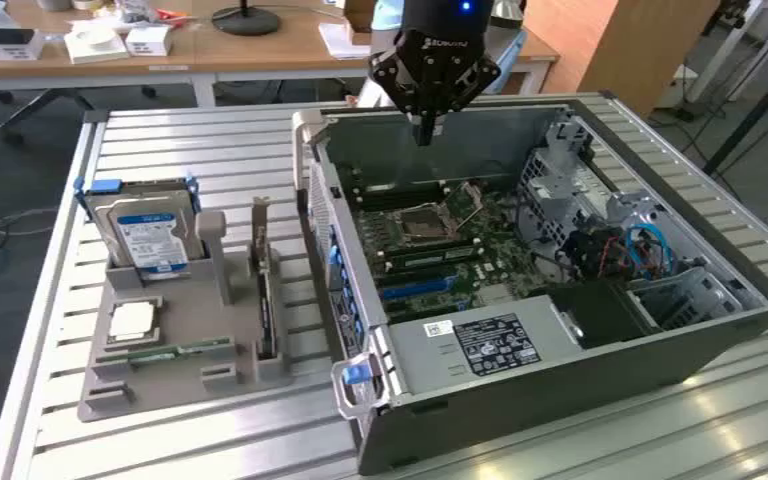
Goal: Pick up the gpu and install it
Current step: 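Reach for the gpu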
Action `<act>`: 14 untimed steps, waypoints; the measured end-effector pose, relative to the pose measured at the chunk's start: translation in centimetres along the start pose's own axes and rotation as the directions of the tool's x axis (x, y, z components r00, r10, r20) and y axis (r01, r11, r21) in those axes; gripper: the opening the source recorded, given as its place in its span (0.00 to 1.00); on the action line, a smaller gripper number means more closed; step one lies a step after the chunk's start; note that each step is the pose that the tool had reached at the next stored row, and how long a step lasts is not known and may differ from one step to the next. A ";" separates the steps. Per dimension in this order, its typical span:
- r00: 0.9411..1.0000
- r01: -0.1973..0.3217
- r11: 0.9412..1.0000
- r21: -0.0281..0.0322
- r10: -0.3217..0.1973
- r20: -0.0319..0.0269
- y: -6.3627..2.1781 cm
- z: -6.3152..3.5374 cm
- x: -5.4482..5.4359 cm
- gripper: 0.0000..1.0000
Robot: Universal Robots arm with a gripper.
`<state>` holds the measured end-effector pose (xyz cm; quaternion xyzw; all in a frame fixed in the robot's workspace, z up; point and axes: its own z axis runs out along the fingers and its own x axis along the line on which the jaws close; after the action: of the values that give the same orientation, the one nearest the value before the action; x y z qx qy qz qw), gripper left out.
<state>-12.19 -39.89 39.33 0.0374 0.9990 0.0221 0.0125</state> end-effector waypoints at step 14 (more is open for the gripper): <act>1.000 0.000 1.000 0.000 0.000 0.000 -0.02 0.00 0.2 0.10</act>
<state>-12.38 -39.89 39.32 0.0374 0.9990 0.0222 0.0125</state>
